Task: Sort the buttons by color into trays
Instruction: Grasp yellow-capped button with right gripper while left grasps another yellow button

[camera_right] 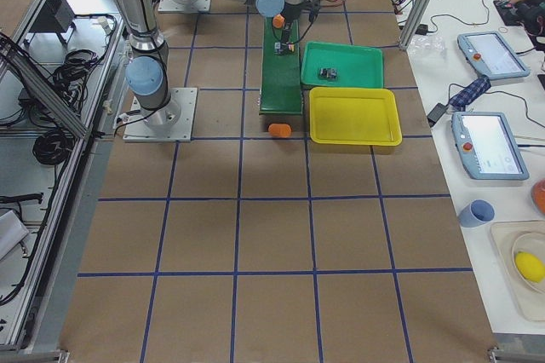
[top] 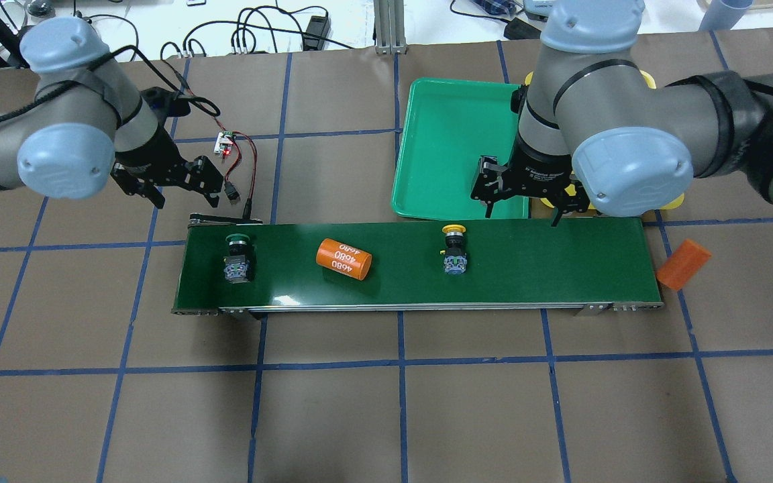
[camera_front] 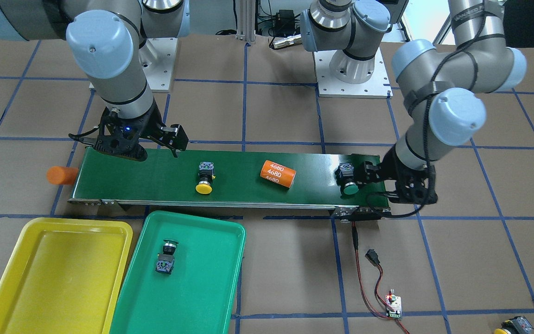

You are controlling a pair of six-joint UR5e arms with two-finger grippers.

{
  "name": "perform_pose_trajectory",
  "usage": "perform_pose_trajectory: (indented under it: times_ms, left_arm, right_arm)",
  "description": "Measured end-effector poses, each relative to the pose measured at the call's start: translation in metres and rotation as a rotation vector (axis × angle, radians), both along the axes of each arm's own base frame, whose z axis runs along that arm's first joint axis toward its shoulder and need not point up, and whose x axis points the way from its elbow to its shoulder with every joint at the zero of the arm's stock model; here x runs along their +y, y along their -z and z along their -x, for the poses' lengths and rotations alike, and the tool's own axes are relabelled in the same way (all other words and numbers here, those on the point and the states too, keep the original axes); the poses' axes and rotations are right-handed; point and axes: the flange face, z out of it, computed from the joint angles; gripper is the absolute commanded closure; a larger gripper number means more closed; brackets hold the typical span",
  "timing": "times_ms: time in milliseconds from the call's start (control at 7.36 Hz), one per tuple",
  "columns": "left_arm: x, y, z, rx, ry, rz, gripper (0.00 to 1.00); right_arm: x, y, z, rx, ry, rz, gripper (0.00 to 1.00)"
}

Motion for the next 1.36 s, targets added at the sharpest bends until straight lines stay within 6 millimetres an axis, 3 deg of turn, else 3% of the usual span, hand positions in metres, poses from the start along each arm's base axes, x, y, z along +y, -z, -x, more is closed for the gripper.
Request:
perform_pose_trajectory:
  times_ms: [272,679,815,1223,1358]
  left_arm:
    - [-0.078,-0.004,-0.074,0.006,0.128,0.022,0.00]
    - [-0.153,0.044,-0.198,0.010,0.368,0.056,0.00]
    - [-0.173,0.054,-0.223,-0.003,0.440,0.078,0.00]
    - [-0.213,0.093,-0.257,-0.016,0.618,0.105,0.00]
    - [-0.218,0.109,-0.263,0.006,0.625,0.111,0.00]
  right_arm:
    - [0.000,0.027,-0.015,-0.013,-0.026,-0.005,0.00]
    - [-0.006,0.055,-0.029,-0.027,-0.047,-0.027,0.01]
    - [-0.008,0.064,-0.034,-0.037,-0.053,-0.031,0.01]
    - [-0.006,0.085,-0.033,-0.033,-0.053,-0.064,0.50]
    - [-0.003,0.091,-0.030,-0.029,-0.048,-0.076,0.73]
